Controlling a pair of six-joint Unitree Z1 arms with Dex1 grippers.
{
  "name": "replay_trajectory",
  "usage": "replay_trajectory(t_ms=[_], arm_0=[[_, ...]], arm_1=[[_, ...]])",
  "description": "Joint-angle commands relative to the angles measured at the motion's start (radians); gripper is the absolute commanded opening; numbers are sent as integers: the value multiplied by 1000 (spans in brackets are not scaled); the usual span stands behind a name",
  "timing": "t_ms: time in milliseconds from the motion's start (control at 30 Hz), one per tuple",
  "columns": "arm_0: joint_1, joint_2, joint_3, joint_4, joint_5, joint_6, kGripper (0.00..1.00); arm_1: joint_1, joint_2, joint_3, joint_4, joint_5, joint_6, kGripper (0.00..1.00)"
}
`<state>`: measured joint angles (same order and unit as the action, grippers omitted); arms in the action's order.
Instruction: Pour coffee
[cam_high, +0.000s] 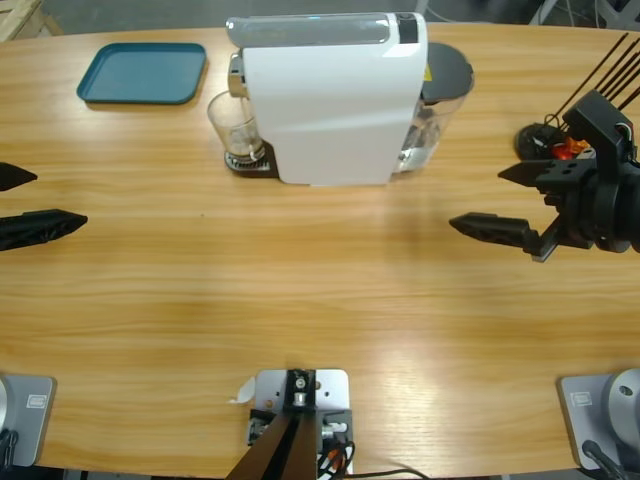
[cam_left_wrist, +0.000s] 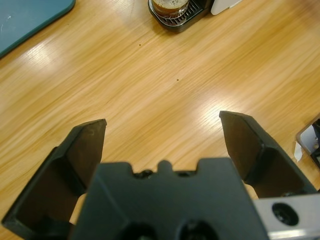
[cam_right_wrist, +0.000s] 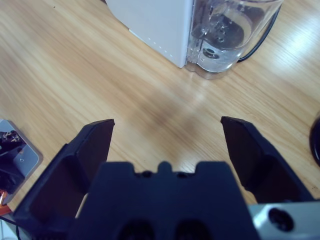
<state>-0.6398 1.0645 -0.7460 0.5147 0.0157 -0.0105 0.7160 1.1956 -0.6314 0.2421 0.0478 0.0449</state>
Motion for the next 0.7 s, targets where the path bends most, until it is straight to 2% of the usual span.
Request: replay_trajectory(t_ms=[33,700], arm_0=[[0,9,33,-8,-8,-6,1000],[0,6,33,-8,-10,-6,1000]], arm_1=[[10,-7,38,-7,-11,12,968],[10,-5,38,-6,-9,12,968]])
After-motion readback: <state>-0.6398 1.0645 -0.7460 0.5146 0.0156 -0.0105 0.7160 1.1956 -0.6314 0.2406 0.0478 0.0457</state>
